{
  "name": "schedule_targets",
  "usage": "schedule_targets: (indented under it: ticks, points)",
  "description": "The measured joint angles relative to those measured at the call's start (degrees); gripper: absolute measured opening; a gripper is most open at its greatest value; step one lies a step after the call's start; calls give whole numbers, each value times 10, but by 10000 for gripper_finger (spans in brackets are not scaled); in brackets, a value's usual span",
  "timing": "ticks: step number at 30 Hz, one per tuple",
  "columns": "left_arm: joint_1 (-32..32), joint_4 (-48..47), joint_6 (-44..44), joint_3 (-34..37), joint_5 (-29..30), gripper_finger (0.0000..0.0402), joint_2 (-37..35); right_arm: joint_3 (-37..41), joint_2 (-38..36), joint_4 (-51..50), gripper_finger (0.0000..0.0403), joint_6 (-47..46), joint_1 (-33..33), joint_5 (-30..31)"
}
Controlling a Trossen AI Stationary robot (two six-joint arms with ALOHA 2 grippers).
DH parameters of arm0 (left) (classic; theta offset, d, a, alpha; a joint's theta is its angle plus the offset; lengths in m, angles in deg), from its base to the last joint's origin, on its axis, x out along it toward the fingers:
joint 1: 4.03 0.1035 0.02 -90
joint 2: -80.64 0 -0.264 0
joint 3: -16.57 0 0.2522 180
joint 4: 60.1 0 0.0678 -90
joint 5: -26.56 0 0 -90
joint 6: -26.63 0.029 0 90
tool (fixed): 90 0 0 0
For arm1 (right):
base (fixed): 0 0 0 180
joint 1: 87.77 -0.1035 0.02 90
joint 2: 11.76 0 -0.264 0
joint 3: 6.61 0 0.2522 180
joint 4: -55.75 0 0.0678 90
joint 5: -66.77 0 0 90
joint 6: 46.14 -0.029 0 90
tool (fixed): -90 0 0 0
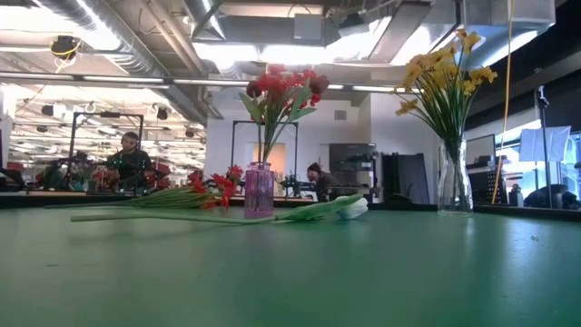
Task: Sort flowers into vase by color
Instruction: Put the bottom white tulip into the transparent vase
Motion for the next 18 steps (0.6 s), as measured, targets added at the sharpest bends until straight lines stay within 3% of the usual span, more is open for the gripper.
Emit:
schedule_targets:
  ticks: [8,18]
  points:
    - [29,68,4,0,-78,0,3,0,56,149,232,94,92,-179]
    - [34,110,33,0,-115,0,3,0,131,309,232,119,190,-286]
